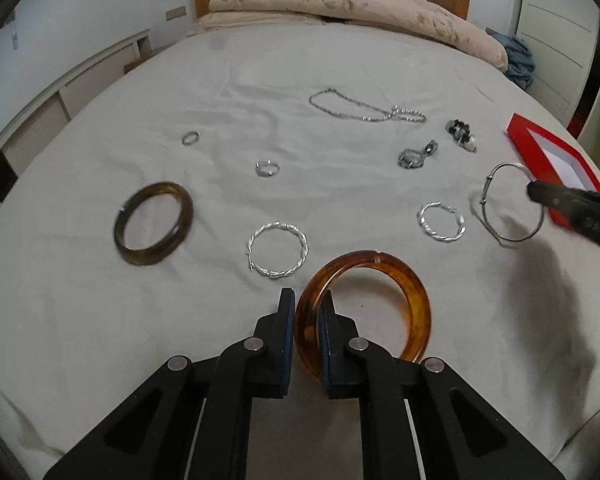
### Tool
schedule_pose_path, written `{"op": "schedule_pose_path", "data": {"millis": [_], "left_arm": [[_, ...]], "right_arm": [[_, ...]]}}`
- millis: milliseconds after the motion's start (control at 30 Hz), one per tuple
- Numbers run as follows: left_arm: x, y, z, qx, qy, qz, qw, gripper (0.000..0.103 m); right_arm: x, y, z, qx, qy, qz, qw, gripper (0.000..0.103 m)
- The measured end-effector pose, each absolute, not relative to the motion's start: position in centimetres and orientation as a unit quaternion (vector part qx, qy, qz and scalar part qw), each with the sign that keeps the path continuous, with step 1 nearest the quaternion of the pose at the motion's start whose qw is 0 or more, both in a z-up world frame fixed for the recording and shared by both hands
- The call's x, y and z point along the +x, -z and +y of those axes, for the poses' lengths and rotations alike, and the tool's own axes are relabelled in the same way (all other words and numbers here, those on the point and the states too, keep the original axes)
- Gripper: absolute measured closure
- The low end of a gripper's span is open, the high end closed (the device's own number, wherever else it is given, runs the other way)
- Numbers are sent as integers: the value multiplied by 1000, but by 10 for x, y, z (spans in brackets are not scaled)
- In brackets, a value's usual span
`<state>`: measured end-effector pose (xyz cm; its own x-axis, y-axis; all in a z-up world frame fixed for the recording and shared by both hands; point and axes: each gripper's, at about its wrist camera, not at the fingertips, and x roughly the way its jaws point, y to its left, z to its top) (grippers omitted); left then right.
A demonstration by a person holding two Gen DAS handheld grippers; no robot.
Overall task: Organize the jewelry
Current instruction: 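Carry both bangles into the red box and open both tools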
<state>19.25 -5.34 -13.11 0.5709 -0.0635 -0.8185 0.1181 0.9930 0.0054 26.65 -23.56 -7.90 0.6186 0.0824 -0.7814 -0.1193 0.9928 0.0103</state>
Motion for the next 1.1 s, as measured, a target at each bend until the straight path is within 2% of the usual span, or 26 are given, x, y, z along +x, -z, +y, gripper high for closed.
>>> {"op": "schedule_pose_path", "data": {"millis": [267, 467, 633, 833, 1100], "left_arm": [[190, 89, -97, 40, 92, 434, 895, 92], [210, 62, -182, 43, 176, 419, 890, 92], [241, 60, -271, 61, 227, 412, 880, 92], [276, 88, -359, 85, 246, 437, 861, 92], [294, 135, -390, 123, 204, 490, 839, 91]], "right_arm": [[236, 22, -284, 6, -28, 386, 922, 99], [224, 0, -361, 26, 26, 372, 927, 99], [225, 15, -420, 42, 63, 382, 921, 99], [239, 54, -463, 55, 75, 417, 904, 99], [246, 87, -481, 43, 70, 465, 882, 99]]}}
